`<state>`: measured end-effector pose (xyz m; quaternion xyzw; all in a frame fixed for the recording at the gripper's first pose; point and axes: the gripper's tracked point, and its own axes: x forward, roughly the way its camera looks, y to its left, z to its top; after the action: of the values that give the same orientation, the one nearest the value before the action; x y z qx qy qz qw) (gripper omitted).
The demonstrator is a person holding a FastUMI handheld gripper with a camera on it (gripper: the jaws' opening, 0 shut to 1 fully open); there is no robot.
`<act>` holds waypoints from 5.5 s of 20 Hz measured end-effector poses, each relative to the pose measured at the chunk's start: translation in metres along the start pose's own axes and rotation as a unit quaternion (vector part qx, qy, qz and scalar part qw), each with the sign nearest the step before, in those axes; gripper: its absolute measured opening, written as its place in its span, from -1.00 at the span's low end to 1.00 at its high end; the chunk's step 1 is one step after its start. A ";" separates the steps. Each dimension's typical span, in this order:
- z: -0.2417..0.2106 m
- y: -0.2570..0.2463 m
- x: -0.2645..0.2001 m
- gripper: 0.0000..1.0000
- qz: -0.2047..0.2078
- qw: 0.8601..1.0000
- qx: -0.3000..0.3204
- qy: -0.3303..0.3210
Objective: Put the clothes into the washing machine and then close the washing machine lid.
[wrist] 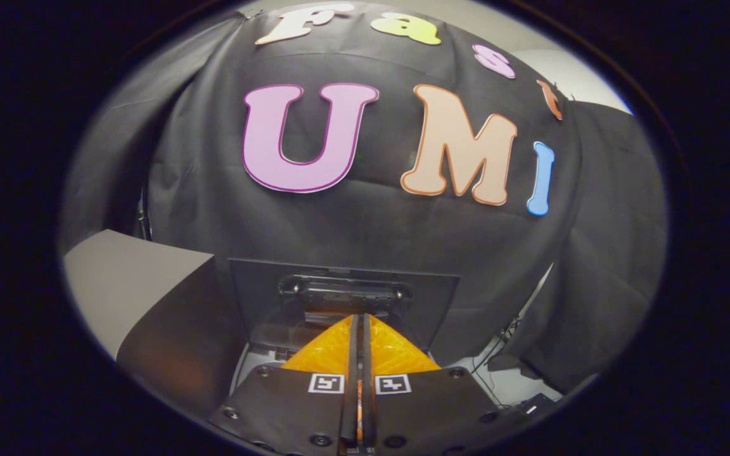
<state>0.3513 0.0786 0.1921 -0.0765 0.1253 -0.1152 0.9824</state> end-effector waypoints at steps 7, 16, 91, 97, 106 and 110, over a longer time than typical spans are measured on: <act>0.003 -0.007 0.011 -0.80 -0.015 1.000 0.006 -0.001; 0.016 0.015 0.043 0.73 0.012 1.000 0.009 -0.023; -0.136 -0.083 -0.160 0.94 0.070 0.984 0.055 -0.157; -0.180 -0.101 -0.210 0.94 0.074 0.978 0.018 -0.195; -0.241 -0.102 -0.257 0.95 0.103 0.976 0.045 -0.185; -0.262 -0.103 -0.258 0.95 0.109 0.978 0.049 -0.170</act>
<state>0.0174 0.0108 0.0194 -0.0330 -0.0416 0.0015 0.9986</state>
